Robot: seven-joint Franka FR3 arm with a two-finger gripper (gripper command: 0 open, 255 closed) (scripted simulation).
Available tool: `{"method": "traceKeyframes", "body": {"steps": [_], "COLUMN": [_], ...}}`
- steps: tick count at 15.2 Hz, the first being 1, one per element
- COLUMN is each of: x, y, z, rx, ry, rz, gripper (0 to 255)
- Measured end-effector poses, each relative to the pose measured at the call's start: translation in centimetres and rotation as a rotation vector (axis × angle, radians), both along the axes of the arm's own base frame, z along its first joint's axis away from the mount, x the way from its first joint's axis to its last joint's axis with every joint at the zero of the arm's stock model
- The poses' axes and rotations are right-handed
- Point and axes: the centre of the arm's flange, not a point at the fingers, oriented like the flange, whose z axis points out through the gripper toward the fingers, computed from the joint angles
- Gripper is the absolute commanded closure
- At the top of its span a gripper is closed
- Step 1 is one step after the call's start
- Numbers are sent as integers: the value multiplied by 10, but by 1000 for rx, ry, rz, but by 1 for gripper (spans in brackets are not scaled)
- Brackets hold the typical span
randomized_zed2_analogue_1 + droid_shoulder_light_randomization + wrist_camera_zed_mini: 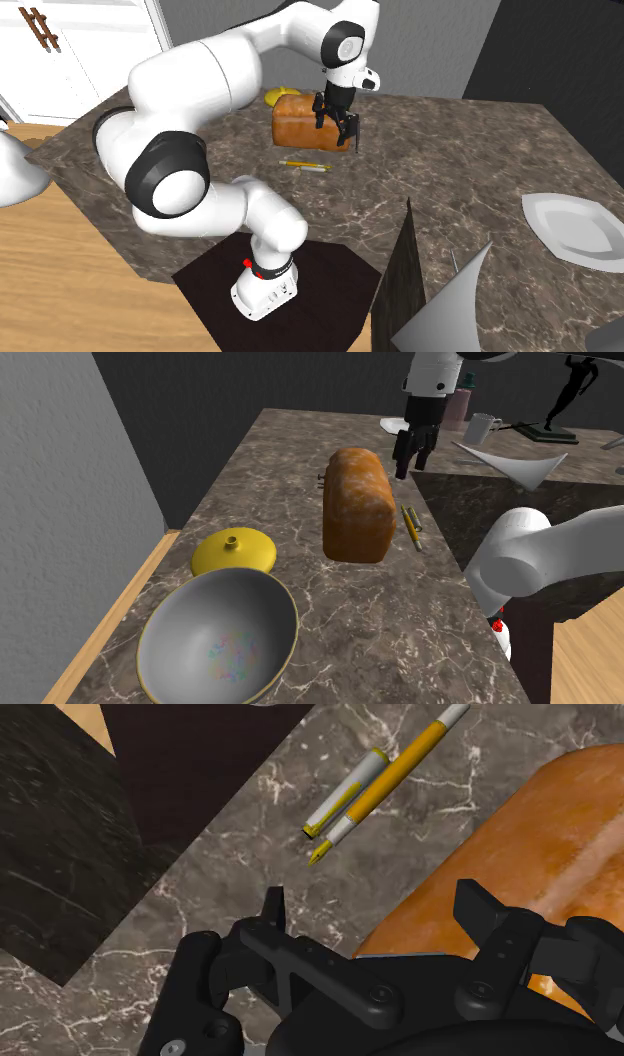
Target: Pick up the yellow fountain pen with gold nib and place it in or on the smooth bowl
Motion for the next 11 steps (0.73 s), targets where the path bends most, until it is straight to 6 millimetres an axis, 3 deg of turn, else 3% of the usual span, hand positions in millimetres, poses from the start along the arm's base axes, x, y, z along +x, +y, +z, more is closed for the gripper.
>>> {"method": "traceKeyframes", "body": {"steps": [3, 8, 11], "x": [-18, -75, -80], "y": [6, 43, 50], "z": [-9, -43, -62], "rx": [-22, -111, -126], "ry": [-18, -86, -97], "rz": [-131, -686, -795], "gripper": [0, 0, 0]}}
